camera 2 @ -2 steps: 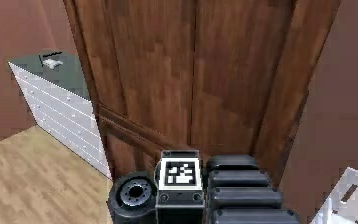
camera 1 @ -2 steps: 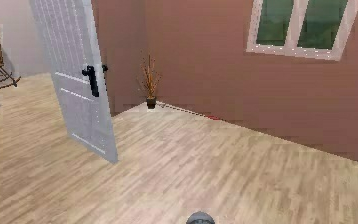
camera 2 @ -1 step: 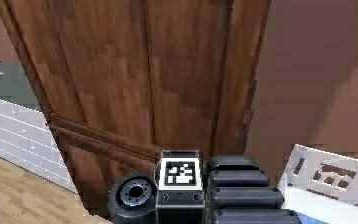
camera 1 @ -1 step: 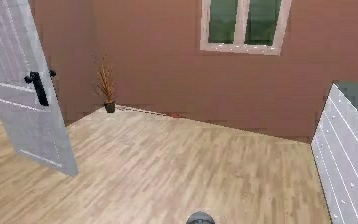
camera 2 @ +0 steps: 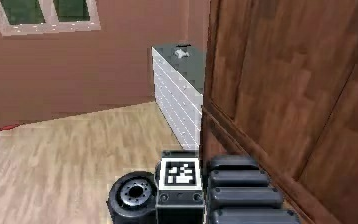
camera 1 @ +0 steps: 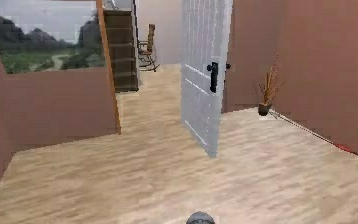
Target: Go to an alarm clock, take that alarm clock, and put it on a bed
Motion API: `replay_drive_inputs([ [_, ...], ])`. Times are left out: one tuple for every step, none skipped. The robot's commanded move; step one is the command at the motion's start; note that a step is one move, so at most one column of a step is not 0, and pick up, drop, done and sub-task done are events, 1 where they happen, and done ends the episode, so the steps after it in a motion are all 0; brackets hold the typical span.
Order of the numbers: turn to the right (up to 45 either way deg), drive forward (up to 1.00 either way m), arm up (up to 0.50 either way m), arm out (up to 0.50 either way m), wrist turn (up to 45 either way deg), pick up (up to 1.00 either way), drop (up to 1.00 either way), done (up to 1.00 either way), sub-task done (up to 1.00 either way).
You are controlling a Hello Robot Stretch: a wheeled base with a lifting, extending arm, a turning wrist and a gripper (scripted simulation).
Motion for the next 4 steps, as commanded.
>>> replay_drive_inputs([
  [-45.0, 0.00, 0.00, 0.00, 0.0, 0.00, 0.00, 0.00, 0.00],
  [-45.0, 0.00, 0.00, 0.00, 0.0, 0.00, 0.00, 0.00, 0.00],
  [-36.0, 0.00, 0.00, 0.00, 0.0, 0.00, 0.00, 0.00, 0.00],
  [-45.0, 0.00, 0.00, 0.00, 0.0, 0.00, 0.00, 0.00, 0.00],
])
